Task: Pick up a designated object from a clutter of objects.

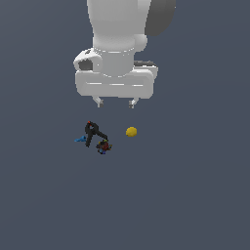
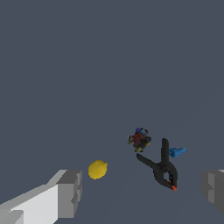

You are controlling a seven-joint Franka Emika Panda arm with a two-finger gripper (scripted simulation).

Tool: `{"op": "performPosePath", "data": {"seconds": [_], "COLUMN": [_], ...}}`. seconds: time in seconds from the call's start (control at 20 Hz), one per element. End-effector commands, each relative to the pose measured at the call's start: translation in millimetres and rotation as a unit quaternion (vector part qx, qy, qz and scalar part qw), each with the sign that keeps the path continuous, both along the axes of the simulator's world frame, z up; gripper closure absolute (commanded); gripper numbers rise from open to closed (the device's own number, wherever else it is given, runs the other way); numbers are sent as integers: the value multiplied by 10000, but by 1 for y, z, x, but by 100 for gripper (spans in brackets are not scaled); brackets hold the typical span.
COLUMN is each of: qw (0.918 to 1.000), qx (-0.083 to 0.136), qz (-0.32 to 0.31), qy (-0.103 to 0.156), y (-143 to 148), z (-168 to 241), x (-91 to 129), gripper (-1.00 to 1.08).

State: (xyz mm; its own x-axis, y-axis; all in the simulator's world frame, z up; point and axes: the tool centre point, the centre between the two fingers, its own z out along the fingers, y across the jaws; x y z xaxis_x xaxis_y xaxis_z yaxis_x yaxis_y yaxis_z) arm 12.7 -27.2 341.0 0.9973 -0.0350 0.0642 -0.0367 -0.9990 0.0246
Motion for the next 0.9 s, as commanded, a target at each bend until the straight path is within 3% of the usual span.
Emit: {"op": "performPosePath", "data": {"seconds": [0.0,0.5,0.85], "qw": [10000,9997,9996], "qx": [0,160,172], "qz": [0,-45,-152], "qy": [0,-179,-159], "y": [0,9,6], "z": [0,10,1], "x": [0,4,6], "gripper": [-92,-92,-92]}}
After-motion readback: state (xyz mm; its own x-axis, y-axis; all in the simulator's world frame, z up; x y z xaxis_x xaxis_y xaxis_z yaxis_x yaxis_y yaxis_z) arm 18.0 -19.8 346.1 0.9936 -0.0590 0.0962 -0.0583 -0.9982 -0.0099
